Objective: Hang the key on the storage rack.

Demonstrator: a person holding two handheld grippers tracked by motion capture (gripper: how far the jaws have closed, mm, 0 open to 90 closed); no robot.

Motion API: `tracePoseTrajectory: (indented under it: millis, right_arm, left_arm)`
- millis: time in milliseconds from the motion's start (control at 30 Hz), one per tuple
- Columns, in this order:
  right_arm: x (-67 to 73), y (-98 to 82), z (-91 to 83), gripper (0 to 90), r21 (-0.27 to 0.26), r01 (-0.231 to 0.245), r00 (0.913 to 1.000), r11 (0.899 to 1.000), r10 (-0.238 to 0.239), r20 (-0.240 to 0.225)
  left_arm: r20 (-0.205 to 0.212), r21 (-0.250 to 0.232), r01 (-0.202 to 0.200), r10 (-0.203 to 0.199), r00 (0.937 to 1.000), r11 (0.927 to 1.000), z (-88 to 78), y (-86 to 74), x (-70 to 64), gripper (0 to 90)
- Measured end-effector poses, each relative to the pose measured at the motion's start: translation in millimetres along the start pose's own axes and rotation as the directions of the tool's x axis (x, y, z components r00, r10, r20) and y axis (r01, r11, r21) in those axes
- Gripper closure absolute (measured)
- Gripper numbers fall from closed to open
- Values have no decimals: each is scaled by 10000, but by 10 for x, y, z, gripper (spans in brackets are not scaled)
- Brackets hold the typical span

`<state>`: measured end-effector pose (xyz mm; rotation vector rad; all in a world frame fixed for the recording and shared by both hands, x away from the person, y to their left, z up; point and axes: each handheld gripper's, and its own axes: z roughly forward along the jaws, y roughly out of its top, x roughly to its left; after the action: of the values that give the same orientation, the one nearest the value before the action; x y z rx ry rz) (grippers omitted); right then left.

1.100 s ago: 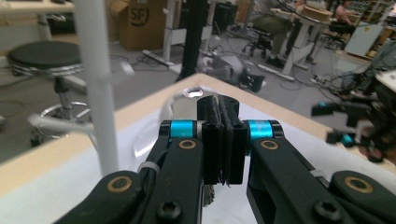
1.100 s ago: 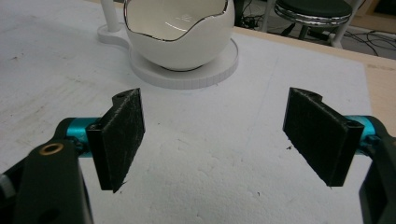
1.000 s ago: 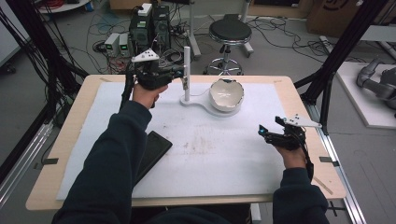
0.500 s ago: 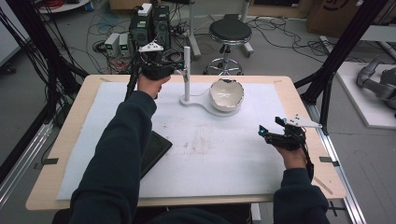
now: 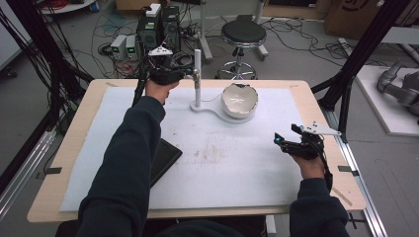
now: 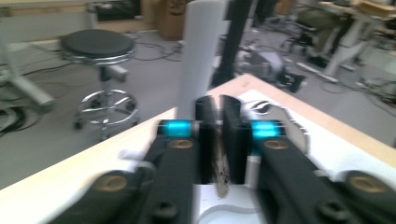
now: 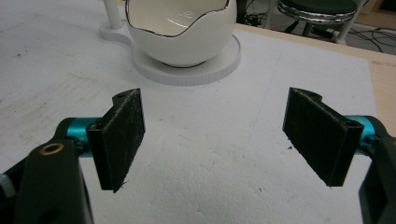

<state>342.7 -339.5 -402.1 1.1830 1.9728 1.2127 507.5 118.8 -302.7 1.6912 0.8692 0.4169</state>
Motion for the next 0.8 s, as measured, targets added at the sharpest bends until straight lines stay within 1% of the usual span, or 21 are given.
tracePoseTrajectory:
  millis: [67,133,167,200,233,300,333,367,400,433,467,500,567,700,800]
  right_arm:
    - [3,1,-2,211,15,11,10000,10000,-11,-2]
    - [5,0,-1,211,29,1,10000,10000,-1,-12]
    - [6,0,0,211,33,-15,10000,10000,15,-10]
    - [5,-1,3,211,50,-30,10000,10000,30,-8]
    - [1,-1,7,211,65,9,10000,10000,-9,-10]
    - [4,0,22,211,70,-11,10000,10000,11,-12]
    - [3,2,29,210,109,14,10000,9999,-13,-23]
    - [7,4,37,211,125,-22,10000,9999,22,-25]
    - [7,6,43,210,136,19,10000,9999,-19,-15]
    - [7,8,50,210,138,25,10000,9999,-24,-19]
    - [14,11,54,211,182,-60,10000,9998,61,-12]
    - [7,12,67,210,153,28,10000,9999,-27,-12]
    - [9,9,92,210,276,7,10000,9996,-7,10]
    - [21,6,118,211,415,111,9999,9991,-113,26]
    - [44,5,114,210,461,180,9998,9988,-179,-15]
  left_arm:
    - [-327,-60,-174,172,9993,9998,-86,-66,19,649]
    - [-534,-286,-375,359,9979,9989,-169,-143,31,564]
    - [-588,-359,-469,447,9973,9983,-219,-190,43,505]
    - [-638,-435,-521,493,9967,9977,-270,-238,53,465]
    - [-647,-445,-502,472,9968,9977,-322,-284,64,417]
    - [-684,-587,-291,251,9973,9979,-427,-377,80,327]
    - [-757,-710,-118,64,9971,9974,-483,-427,83,271]
    - [-740,-901,-9,-58,9972,9959,-534,-485,90,228]
    - [-675,-904,-20,-42,9977,9959,-583,-543,97,211]
    - [-710,-978,-28,-42,9975,9952,-626,-602,103,188]
    - [-731,-939,-56,-13,9973,9956,-669,-656,112,181]
    - [-790,-895,-150,79,9968,9959,-718,-716,124,180]
    - [-899,-828,-250,176,9958,9962,-799,-793,143,181]
    - [-920,-893,-242,159,9956,9957,-931,-873,154,181]
    - [-810,-778,-240,177,9966,9967,-1008,-895,126,185]
